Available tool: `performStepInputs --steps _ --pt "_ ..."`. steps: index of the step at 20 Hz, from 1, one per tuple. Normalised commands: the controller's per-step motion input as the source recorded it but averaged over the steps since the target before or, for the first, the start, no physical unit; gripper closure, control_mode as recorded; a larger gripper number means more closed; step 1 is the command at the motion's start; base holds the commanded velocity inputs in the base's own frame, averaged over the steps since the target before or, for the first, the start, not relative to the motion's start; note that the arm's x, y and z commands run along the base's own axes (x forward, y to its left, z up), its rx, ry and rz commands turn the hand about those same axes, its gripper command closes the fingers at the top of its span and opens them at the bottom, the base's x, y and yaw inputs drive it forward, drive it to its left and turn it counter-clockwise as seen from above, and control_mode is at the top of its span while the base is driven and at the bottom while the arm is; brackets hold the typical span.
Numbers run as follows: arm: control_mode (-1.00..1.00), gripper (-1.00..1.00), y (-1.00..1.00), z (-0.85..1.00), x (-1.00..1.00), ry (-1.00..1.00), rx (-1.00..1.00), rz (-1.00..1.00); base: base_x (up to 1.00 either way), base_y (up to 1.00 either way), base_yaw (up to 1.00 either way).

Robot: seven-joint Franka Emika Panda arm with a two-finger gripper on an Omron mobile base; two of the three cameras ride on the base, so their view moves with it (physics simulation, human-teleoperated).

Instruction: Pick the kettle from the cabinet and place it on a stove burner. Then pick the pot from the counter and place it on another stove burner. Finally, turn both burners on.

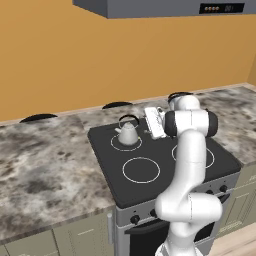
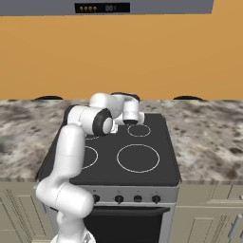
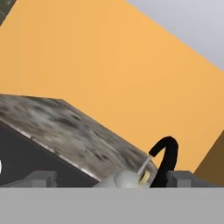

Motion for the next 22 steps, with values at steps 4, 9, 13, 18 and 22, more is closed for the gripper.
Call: performStepInputs --steps 4,9,13,18,22 --pt "-1.0 -1.0 -0.05 0.07 -0.02 -0.05 0.0 0.0 0.0 0.0 0.0" --pt "-1.0 -1.0 -0.01 0.16 -0.16 -0.05 0.0 0.0 0.0 0.0 0.0" --pt "-1.0 -1.0 0.0 0.19 -0.28 -0.07 0.0 0.0 0.0 0.0 0.0" --pt "-1.0 -1.0 0.0 0.23 -0.42 -0.11 0.0 0.0 0.0 0.0 0.0" --pt "-1.0 -1.0 0.0 0.29 -0.52 -0.15 -0.01 0.0 0.0 0.0 0.0"
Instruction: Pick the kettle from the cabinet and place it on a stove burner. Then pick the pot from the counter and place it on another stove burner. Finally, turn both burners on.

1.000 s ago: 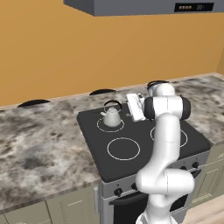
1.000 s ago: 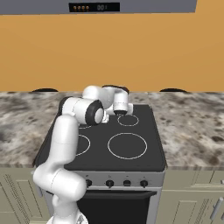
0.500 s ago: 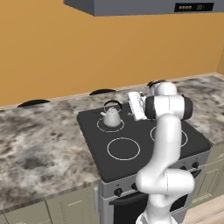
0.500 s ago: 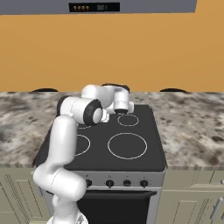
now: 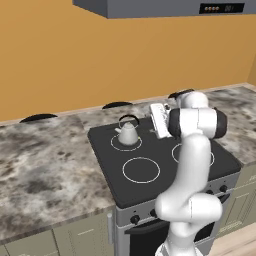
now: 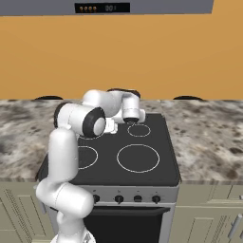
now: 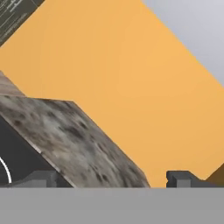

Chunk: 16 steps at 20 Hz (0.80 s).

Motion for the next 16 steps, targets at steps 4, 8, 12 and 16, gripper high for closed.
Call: performStepInputs --steps 4,8,12,16 --pt "-1.0 -1.0 0.0 0.32 -0.54 -0.19 -0.03 0.0 0.0 0.0 0.0" --pt "-1.0 -1.0 0.0 0.35 -0.51 -0.2 -0.05 0.0 0.0 0.0 0.0" --pt "-1.0 -1.0 0.0 0.36 -0.53 -0.21 -0.06 0.0 0.0 0.0 0.0" --pt "-1.0 -1.0 0.0 0.33 -0.59 -0.21 -0.08 0.0 0.0 0.0 0.0"
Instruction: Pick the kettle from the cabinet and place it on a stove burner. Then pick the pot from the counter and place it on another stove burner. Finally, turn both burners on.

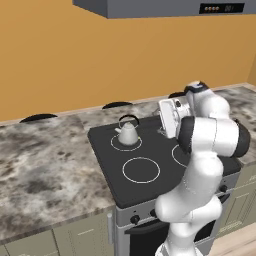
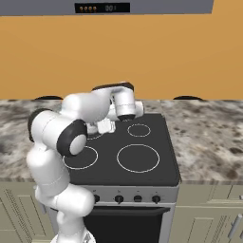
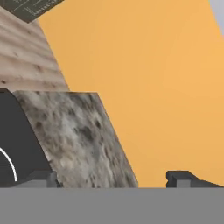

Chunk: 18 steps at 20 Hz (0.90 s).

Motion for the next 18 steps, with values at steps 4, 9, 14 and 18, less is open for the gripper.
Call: performStepInputs --steps 4,9,14,18 --pt "-1.0 -1.0 0.0 0.27 -0.6 -0.23 -0.1 0.0 0.0 0.0 0.0" --pt "-1.0 -1.0 0.02 0.24 -0.58 -0.21 -0.1 0.0 0.0 0.0 0.0" --pt "-1.0 -1.0 0.04 0.23 -0.6 -0.2 -0.1 0.0 0.0 0.0 0.0" --pt "-1.0 -1.0 0.05 0.23 -0.61 -0.22 -0.11 0.0 0.0 0.0 0.0"
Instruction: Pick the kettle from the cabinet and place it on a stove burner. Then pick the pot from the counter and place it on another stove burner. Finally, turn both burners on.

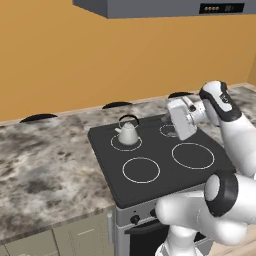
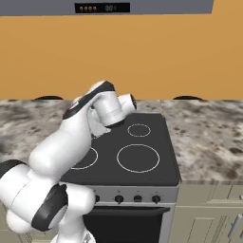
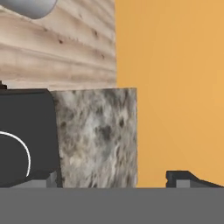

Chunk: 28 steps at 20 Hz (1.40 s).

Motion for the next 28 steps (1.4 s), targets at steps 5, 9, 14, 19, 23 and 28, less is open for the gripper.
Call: performStepInputs --steps 5,9,14,19,23,28 --pt "-1.0 -1.0 0.07 0.15 -0.58 -0.2 -0.11 0.0 0.0 0.0 0.0" --pt "-1.0 -1.0 0.13 0.11 -0.55 -0.17 -0.1 -0.01 0.0 0.0 0.0" --pt "-1.0 -1.0 0.05 0.1 -0.57 -0.12 -0.08 -0.01 0.0 0.0 0.0" --pt "-1.0 -1.0 0.06 0.19 -0.54 -0.09 -0.08 -0.02 0.0 0.0 0.0" --pt "-1.0 -1.0 0.04 0.24 -0.51 -0.04 -0.08 -0.03 0.0 0.0 0.0" --pt "-1.0 -1.0 0.04 0.26 -0.51 -0.04 -0.11 -0.03 0.0 0.0 0.0"
